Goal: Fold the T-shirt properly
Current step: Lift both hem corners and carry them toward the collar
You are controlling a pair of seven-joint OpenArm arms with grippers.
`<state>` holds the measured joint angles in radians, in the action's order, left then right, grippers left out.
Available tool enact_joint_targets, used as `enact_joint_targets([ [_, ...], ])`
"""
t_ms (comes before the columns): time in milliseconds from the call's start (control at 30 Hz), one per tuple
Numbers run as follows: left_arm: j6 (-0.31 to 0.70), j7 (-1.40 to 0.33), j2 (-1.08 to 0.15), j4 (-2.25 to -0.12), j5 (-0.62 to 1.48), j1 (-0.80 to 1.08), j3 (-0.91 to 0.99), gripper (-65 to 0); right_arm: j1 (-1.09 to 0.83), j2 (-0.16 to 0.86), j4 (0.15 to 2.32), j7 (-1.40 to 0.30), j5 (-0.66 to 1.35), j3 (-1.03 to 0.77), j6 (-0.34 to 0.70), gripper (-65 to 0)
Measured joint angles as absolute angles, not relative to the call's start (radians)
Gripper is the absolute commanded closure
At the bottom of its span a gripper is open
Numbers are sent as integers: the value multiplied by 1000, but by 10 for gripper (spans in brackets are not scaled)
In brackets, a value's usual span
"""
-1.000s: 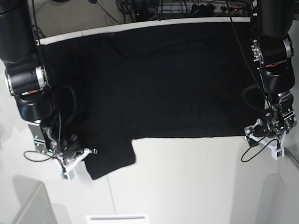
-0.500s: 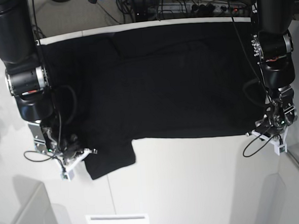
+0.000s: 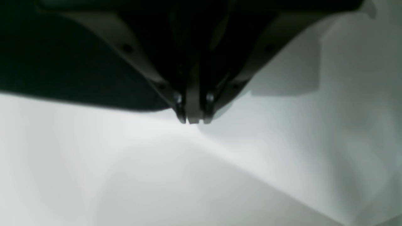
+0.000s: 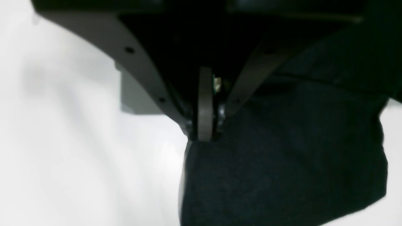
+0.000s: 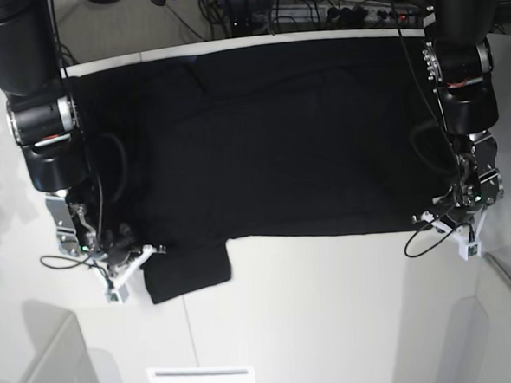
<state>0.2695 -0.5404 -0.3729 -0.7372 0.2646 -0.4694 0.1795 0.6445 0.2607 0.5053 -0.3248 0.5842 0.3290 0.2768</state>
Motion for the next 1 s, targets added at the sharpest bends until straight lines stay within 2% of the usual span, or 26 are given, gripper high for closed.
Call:
enact_joint_targets([
  [133,270,-623,-369,-828,262,-435,176,0,634,267,525,-326,583,329,277,0],
  [300,270,-626,-367,-891,262,-403,185,0,634,277,529,-326,587,329,277,0],
  [467,268,-695,-369,-963,257,-373,309,0,633,278,529,-326,587,329,277,0],
  [833,273,-712,-366,-1119,258,-282,315,0,632,278,538,-324,588,329,277,0],
  [1000,278,-704,-366,-1176,262,-276,317,0,562,279,678,-314,583,208,277,0],
])
